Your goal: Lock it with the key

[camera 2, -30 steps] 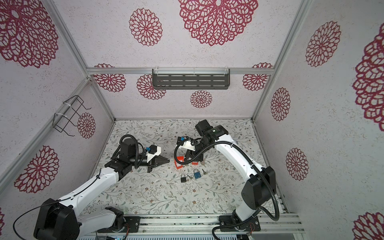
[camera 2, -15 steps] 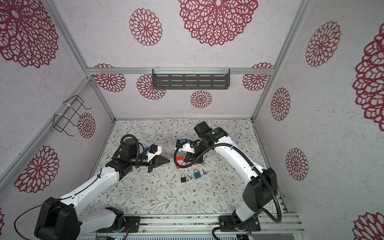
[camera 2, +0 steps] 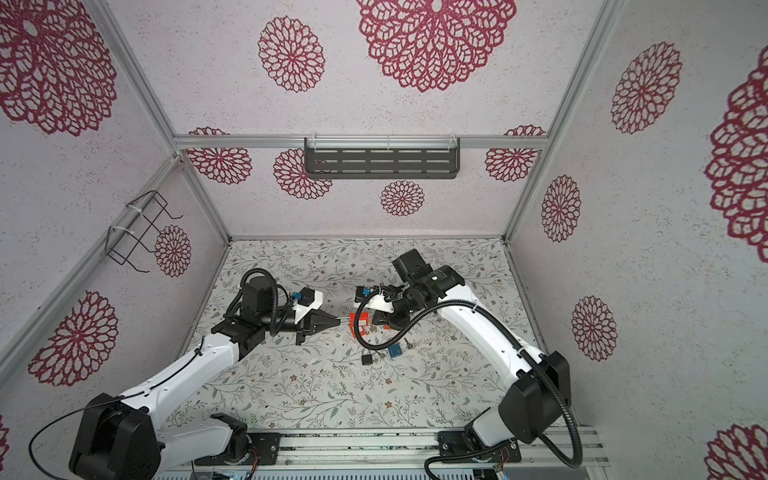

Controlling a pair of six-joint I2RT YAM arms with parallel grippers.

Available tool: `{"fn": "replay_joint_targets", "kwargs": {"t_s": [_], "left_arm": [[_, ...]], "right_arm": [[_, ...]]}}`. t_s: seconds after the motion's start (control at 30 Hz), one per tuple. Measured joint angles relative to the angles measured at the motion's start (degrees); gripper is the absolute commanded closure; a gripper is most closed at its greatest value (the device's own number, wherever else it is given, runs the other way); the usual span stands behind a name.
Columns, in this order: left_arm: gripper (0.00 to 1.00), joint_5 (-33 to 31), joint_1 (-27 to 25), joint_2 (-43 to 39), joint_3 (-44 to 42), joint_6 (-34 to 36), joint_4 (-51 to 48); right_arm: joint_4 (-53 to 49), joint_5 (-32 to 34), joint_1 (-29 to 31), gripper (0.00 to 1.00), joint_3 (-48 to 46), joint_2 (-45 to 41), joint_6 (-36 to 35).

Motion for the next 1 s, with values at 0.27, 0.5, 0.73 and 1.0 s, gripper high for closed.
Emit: {"fn": "replay_joint_targets", "kwargs": {"t_s": [0.27,0.5,0.73,1.0], "left_arm": [[1.00,0.2,0.0,0.0,0.0,1.0,-0.4],[1.00,1.8,1.3,-0.3,1.5,5.0,-6.0],[1.00,4.8,4.6,-2.6,1.5,7.9,-9.6],[1.00,4.5,7.6,-2.6,5.5,16.0,-22.7]], "right_arm": [[-1.4,-0.9,0.2,1.00,0.2,-0.1,-2.4],[-2.7,-1.6,0.3,1.00,0.5,0.2,-4.5],[0.0,-3.9,-0.6,1.00,-3.0,-2.9,-5.4],[0.3,-0.2,-2.8,1.00,-7.1,-5.2,-4.9]]}}
